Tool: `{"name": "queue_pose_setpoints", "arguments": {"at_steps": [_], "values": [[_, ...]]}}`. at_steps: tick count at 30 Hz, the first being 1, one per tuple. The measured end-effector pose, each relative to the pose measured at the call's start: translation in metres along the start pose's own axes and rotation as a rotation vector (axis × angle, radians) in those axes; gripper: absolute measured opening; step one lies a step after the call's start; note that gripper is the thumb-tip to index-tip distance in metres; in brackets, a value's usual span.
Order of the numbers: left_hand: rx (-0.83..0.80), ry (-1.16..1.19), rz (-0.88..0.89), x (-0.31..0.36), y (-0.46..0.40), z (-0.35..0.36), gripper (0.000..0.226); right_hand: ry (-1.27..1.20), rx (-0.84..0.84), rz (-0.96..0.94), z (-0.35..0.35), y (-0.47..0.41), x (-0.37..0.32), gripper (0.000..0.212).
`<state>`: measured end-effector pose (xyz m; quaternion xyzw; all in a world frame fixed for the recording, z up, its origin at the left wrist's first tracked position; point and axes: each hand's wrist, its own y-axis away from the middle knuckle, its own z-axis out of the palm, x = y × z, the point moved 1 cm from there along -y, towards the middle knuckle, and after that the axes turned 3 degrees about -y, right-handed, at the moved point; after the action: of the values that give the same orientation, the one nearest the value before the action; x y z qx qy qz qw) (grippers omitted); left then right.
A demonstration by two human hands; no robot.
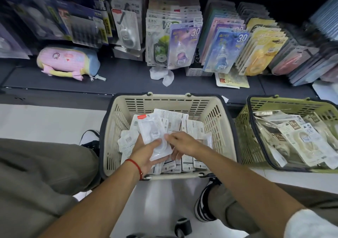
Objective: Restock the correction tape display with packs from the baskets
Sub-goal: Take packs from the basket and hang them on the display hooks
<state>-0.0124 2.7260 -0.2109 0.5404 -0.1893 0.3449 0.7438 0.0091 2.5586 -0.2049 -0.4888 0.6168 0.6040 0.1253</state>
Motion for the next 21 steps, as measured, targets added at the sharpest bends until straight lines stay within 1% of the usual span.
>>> {"name": "queue_pose_setpoints", "arguments": {"at_steps": [1, 2, 3, 4, 5, 7, 8, 10, 11, 12, 14, 16, 18, 21], "values": [[0.017, 0.009, 0.003, -0.001, 0.000, -0.004, 0.044, 0.088, 0.078, -0.002, -0.002, -0.002, 0.003, 0.041], [0.036, 0.016, 0.005, -0.002, -0.001, -0.007, 0.046, 0.220, 0.194, -0.014, -0.009, -0.005, 0.007, 0.039], [0.054, 0.015, 0.009, -0.002, 0.000, -0.009, 0.048, 0.388, 0.317, -0.027, -0.018, -0.008, 0.013, 0.035], [0.067, 0.008, 0.014, -0.001, 0.000, -0.010, 0.049, 0.538, 0.388, -0.023, -0.028, -0.010, 0.020, 0.037], [0.075, 0.004, 0.016, -0.001, 0.000, -0.011, 0.049, 0.632, 0.407, 0.009, -0.037, -0.011, 0.028, 0.048], [0.070, 0.014, 0.019, -0.001, 0.001, -0.010, 0.050, 0.640, 0.359, 0.082, -0.050, -0.015, 0.041, 0.076], [0.061, 0.021, 0.021, -0.001, 0.001, -0.010, 0.050, 0.601, 0.323, 0.103, -0.051, -0.019, 0.044, 0.085], [0.050, 0.028, 0.026, 0.000, 0.003, -0.010, 0.050, 0.535, 0.282, 0.121, -0.045, -0.030, 0.046, 0.093], [0.049, 0.026, 0.031, 0.000, 0.003, -0.011, 0.049, 0.519, 0.302, 0.116, -0.039, -0.037, 0.047, 0.091], [0.050, 0.019, 0.037, 0.000, 0.003, -0.013, 0.047, 0.501, 0.347, 0.110, -0.033, -0.044, 0.048, 0.085], [0.061, -0.010, 0.050, 0.001, 0.004, -0.018, 0.045, 0.449, 0.453, 0.074, -0.023, -0.051, 0.047, 0.066], [0.082, -0.013, 0.052, 0.004, 0.002, -0.024, 0.046, 0.459, 0.523, 0.030, -0.022, -0.048, 0.045, 0.050], [0.090, 0.025, 0.044, 0.007, -0.001, -0.027, 0.045, 0.475, 0.601, -0.047, -0.032, -0.038, 0.040, 0.039], [0.096, 0.078, 0.035, 0.010, -0.006, -0.028, 0.045, 0.337, 0.739, -0.213, -0.064, -0.018, 0.025, 0.026]]}}
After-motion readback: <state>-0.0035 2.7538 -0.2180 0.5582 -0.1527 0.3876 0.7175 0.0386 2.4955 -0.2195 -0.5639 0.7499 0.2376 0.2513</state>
